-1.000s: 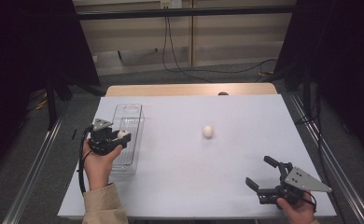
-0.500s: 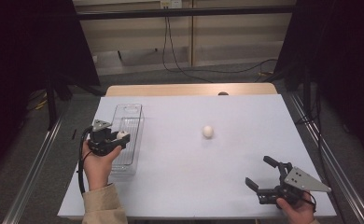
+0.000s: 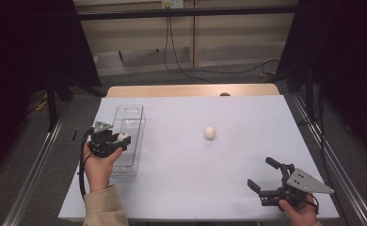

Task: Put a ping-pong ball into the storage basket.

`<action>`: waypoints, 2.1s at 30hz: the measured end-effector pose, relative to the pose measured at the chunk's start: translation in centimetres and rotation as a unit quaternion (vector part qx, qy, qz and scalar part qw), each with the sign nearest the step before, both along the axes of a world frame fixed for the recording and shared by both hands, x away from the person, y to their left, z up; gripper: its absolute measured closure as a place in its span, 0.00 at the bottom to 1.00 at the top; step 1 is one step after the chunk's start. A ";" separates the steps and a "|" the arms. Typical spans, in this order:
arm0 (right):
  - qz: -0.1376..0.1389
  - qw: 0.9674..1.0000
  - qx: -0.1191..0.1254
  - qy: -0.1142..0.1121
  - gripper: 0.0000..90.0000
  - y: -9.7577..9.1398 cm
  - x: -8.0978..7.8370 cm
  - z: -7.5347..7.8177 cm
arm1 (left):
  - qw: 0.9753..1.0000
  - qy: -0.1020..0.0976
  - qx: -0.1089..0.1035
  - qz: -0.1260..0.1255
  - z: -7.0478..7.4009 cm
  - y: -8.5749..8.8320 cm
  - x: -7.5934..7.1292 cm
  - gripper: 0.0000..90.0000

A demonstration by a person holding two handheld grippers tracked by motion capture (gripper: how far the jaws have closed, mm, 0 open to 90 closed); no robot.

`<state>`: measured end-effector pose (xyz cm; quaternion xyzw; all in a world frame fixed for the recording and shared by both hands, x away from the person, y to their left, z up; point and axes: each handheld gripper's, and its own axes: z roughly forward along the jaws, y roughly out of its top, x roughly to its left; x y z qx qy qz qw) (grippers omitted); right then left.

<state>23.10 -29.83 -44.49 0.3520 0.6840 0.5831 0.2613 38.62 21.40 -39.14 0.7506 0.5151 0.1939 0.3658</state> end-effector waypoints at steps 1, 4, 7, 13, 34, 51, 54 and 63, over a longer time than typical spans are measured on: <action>0.000 1.000 -0.001 0.000 0.01 0.0 0.0 0.0 | 1.000 0.001 0.001 0.001 0.0 0.0 0.0 0.57; 0.001 1.000 -0.001 0.000 0.01 0.0 0.0 0.0 | 1.000 0.002 0.004 0.003 -0.1 0.0 0.0 0.57; 0.001 1.000 -0.001 0.000 0.01 0.0 0.0 0.0 | 1.000 0.002 0.005 0.003 -0.1 0.0 0.1 0.56; 0.001 1.000 -0.001 0.000 0.01 0.0 0.0 0.0 | 1.000 0.000 0.004 0.006 0.0 0.0 0.0 0.53; 0.002 1.000 -0.001 0.000 0.02 0.1 0.0 0.0 | 1.000 -0.019 0.007 -0.013 1.9 -1.6 -0.4 0.33; 0.001 1.000 -0.001 0.001 0.02 0.1 0.0 0.0 | 0.999 -0.008 -0.003 -0.046 2.1 -3.9 -0.3 0.18; 0.002 1.000 -0.001 0.000 0.02 0.1 0.0 0.0 | 0.999 -0.006 -0.005 -0.049 2.0 -4.1 -0.2 0.17; 0.002 1.000 -0.002 0.000 0.02 0.1 0.0 0.0 | 0.998 -0.004 -0.009 -0.067 1.8 -5.3 -0.1 0.15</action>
